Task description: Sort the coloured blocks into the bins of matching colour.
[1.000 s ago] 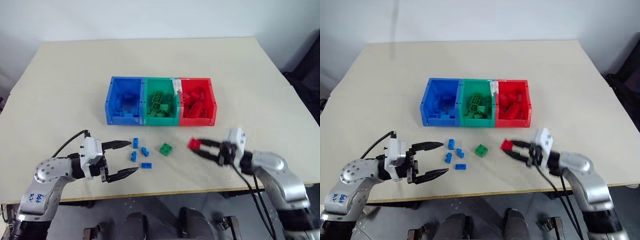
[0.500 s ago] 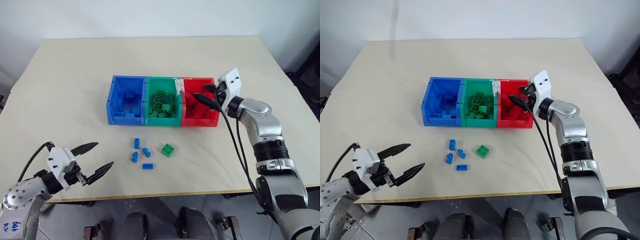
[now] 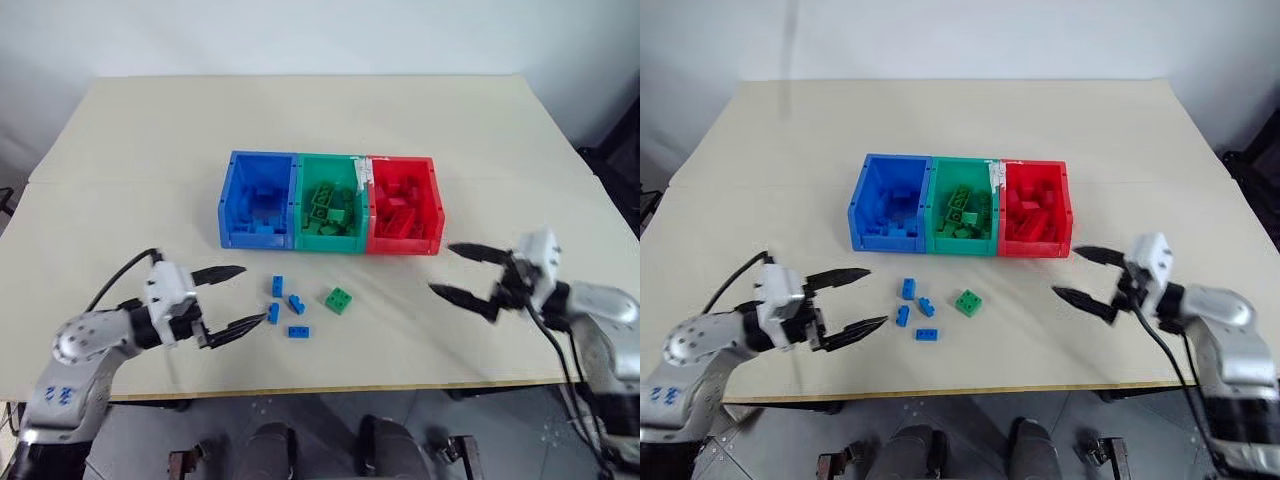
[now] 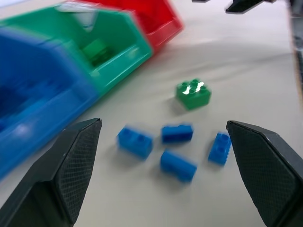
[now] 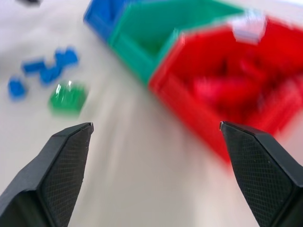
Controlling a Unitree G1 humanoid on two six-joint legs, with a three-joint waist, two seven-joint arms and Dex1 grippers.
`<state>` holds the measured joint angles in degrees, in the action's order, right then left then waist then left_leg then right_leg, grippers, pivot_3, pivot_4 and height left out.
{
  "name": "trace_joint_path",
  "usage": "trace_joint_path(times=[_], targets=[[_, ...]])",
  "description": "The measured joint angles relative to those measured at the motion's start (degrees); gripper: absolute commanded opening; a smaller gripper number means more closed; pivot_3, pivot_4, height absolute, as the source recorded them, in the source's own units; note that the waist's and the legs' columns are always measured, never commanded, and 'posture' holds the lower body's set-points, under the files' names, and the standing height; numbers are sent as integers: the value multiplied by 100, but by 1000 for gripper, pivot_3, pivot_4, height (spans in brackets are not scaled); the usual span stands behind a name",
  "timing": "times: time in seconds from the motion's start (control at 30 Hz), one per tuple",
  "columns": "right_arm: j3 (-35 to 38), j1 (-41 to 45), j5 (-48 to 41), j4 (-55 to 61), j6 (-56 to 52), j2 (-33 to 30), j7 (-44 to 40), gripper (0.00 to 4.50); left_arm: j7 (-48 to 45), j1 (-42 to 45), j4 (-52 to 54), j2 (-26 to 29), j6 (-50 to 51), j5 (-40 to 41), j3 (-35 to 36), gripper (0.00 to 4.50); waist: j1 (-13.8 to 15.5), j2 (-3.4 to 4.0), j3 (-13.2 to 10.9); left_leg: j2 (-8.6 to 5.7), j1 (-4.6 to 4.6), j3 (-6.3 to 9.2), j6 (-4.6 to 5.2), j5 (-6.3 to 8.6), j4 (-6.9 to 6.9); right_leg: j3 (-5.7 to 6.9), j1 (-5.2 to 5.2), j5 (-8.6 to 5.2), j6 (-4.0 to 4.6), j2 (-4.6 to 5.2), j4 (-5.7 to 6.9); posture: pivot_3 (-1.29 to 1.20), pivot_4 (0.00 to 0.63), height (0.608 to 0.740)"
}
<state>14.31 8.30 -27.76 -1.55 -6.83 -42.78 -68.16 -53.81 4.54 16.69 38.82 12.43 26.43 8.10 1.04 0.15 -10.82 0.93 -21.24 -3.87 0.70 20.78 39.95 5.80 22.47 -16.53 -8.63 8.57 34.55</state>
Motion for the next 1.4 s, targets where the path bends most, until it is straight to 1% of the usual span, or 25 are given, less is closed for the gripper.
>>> trace_joint_path(times=[0.1,0.17,0.23,0.33,0.4,0.5,0.57,0.63,0.77,0.87,0.93,1.1,1.13,1.3,1.4], targets=[[26,-367,260,-92,517,-206,-259,4471,-117,309,-195,-73,-81,-96,-305,4500,-90,1,0,6,6,-7,-6,-3,0,-1,1,0,0,-2,5,0,150,740],[-82,-439,371,-74,564,-211,-308,4471,-192,409,-317,-88,-142,-128,-409,4500,-132,0,0,11,8,-7,-9,-5,0,-1,1,0,0,-5,7,0,150,740],[-425,-347,385,161,297,-115,-223,4471,-346,412,-395,-69,-145,-124,-446,4500,-160,1,0,15,11,-7,-13,-7,0,-1,4,-1,2,-5,11,0,150,740],[-1035,59,354,659,-252,220,-7,4471,-424,369,-404,-56,-202,-124,-442,4500,-156,3,0,16,8,4,-15,-9,5,-2,7,-1,3,-5,18,0,150,740],[-1399,434,322,910,-749,408,182,4471,-428,179,-405,-26,-304,-123,-309,4500,-139,3,0,15,7,18,-15,-8,6,-3,8,-1,3,-3,17,0,150,740],[-1887,1053,366,1084,-1446,858,636,4471,-274,-134,-452,-16,-699,-236,102,4500,-123,2,-1,17,2,31,-16,-8,6,-2,13,-2,5,-3,17,0,150,740],[-2173,1321,449,1104,-1733,1090,871,4471,-185,-297,-429,33,-878,-246,432,4500,-92,2,0,12,-2,33,-16,-8,6,3,10,-3,7,-1,19,0,150,740],[-2436,1383,647,1037,-1825,1216,1047,4471,-165,-569,-410,113,-914,-241,665,4500,-71,3,0,2,-5,31,-10,-5,4,5,10,-3,8,5,18,0,150,740],[-2803,1363,1085,565,-1741,1531,1372,4471,-107,-1037,-225,125,-804,-174,803,4500,-99,2,0,-3,-8,28,0,7,4,5,12,-3,8,9,14,0,150,740],[-2939,1400,1367,487,-1502,1633,1561,3849,-18,-1249,152,122,-652,-60,888,4500,-128,-1,2,4,-1,26,-5,8,3,5,10,-3,8,5,14,0,150,740],[-2930,1403,1449,418,-1426,1696,1686,3228,39,-1319,315,101,-533,47,893,4500,-130,-1,2,6,2,22,-8,6,4,4,10,-3,8,4,17,0,150,740],[-2900,1378,1464,422,-1427,1702,1753,1452,150,-1402,478,17,-316,182,893,4500,-126,-1,2,8,3,22,-8,6,4,4,9,-3,8,2,18,0,150,740],[-2901,1367,1464,434,-1427,1704,1756,1386,169,-1401,515,0,-302,220,893,4500,-127,-1,2,7,4,22,-8,6,4,4,10,-3,8,3,19,0,150,740],[-2795,1453,1286,443,-1520,1833,1724,1387,299,-1442,531,-109,-275,269,905,4500,-128,0,2,8,1,22,-8,6,4,3,12,-3,8,2,18,0,150,740],[-2567,2080,1043,432,-1741,2038,1811,1387,393,-1511,539,-206,-273,302,1022,4500,-169,1,1,15,1,28,-8,6,4,-1,22,-3,8,1,22,0,150,740]])
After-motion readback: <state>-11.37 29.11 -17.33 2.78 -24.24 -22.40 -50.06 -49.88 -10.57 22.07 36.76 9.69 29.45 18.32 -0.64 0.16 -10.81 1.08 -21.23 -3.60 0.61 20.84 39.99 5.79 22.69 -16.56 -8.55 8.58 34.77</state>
